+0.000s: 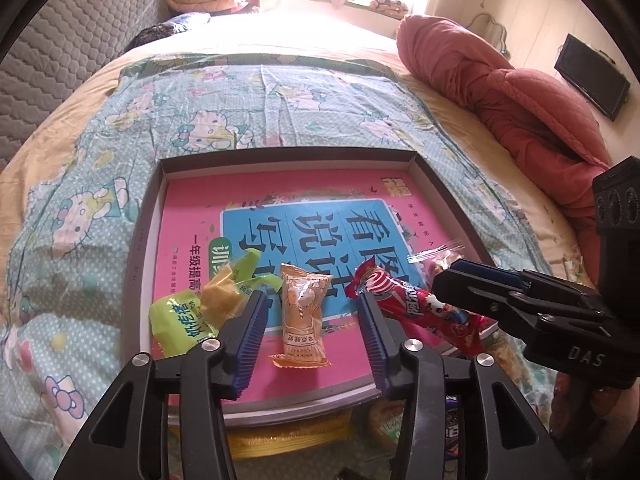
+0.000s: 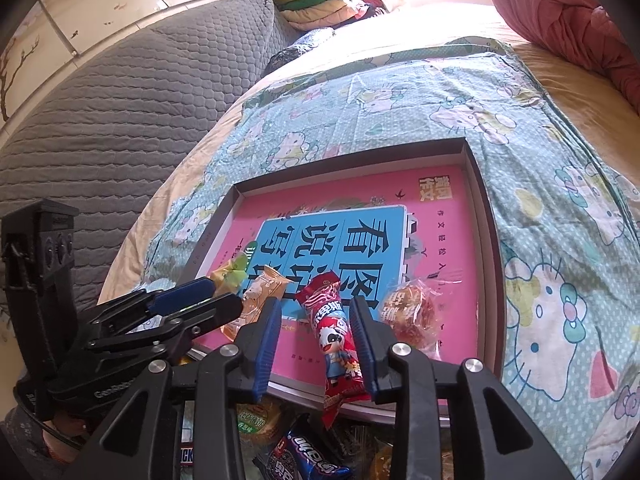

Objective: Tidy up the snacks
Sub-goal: 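Lower and release the candy bar into the box with the right tool while the left releases the tan packet, then withdraw both open tools from the box toward the remaining snack pile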

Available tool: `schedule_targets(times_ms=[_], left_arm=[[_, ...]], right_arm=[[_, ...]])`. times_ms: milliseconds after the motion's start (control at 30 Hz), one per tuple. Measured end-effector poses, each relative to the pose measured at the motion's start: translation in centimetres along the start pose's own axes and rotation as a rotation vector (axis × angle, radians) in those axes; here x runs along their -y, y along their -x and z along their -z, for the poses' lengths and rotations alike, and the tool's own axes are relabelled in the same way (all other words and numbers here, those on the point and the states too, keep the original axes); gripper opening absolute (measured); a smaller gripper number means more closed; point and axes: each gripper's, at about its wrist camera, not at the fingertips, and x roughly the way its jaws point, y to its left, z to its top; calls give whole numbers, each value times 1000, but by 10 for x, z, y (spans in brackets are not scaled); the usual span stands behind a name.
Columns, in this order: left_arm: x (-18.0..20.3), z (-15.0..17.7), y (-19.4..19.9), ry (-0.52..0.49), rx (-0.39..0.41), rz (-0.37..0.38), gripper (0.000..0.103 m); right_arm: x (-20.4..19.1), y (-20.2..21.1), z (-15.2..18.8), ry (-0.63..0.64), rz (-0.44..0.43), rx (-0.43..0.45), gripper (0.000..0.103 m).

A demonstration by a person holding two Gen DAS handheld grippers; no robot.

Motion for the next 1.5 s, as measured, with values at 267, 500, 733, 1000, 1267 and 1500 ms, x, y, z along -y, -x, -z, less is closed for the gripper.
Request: schedule_targets(times_ms=[267, 500, 733, 1000, 1267, 1500], left_arm=[[0, 4, 19, -3, 10, -7, 53], [-5, 5, 35, 18, 22, -13, 54], [-13, 6, 53, 50, 39, -9, 55], [-24, 12, 71, 80, 45, -16, 55], [-28, 15, 82, 86, 49, -27, 55], [-28, 17, 89, 79, 50, -31, 55]], right_arm=[[-2, 13, -3, 21, 15, 32, 38], [-2, 25, -6, 26, 13, 58, 44], [-2, 36, -6, 35, 20, 81, 45], [-3, 48, -3, 41, -2, 93, 45], [-5, 54, 0, 42, -19, 94, 46], [-9, 57, 2, 50, -32, 92, 46]])
